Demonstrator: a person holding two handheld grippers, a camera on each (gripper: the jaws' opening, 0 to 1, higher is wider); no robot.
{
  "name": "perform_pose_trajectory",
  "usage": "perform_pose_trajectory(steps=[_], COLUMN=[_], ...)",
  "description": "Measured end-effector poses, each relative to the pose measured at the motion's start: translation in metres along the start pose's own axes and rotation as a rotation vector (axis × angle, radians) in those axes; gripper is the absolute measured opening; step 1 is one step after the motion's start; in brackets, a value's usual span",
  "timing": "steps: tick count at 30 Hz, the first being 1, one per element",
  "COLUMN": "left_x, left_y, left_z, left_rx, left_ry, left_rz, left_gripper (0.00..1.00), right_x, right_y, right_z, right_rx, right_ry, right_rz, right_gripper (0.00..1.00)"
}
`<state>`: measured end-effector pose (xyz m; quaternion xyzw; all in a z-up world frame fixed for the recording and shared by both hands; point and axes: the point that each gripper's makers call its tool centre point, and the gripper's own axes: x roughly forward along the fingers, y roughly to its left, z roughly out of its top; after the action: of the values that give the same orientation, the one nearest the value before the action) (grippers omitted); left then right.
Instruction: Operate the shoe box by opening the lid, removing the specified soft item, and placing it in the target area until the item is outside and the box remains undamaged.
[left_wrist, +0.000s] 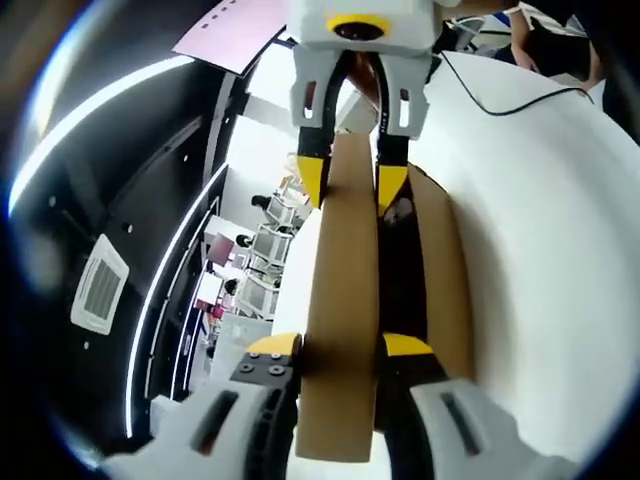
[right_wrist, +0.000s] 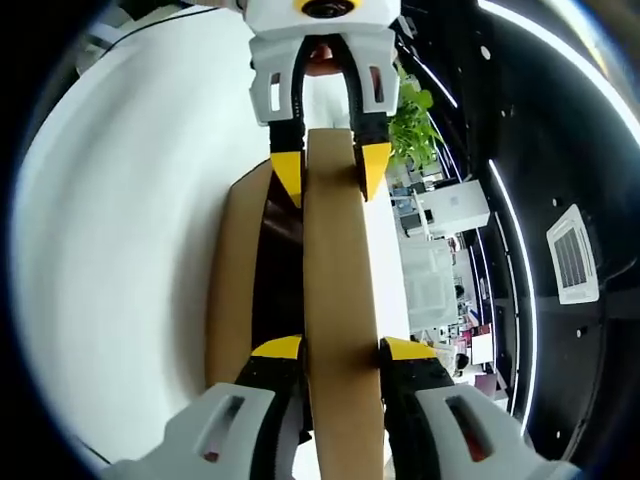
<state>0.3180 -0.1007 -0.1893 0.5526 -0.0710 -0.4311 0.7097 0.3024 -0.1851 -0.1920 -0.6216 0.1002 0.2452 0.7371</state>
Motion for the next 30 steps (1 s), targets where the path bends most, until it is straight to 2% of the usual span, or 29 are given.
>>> perform_pose_trajectory(steps=[12, 23, 30], left_x=[-0.001, -0.002, -0.001], left_y=[0.012, 0.015, 0.012], left_z=[0.005, 0.005, 0.005], left_rx=[-0.029, -0.046, -0.035], left_ry=[-0.009, -0.025, -0.025], left_rz=[-0.028, -0.053, -0.063], left_gripper=[0.30, 0.30, 0.30], right_x=[-0.002, -0.002, 0.004], right_y=[-0.015, -0.017, -0.014], right_z=[0.000, 0.001, 0.001], right_rx=[0.001, -0.010, 0.000], right_ry=[-0.008, -0.003, -0.014], right_rz=[-0.013, -0.022, 0.011], right_gripper=[0.28, 0.27, 0.29])
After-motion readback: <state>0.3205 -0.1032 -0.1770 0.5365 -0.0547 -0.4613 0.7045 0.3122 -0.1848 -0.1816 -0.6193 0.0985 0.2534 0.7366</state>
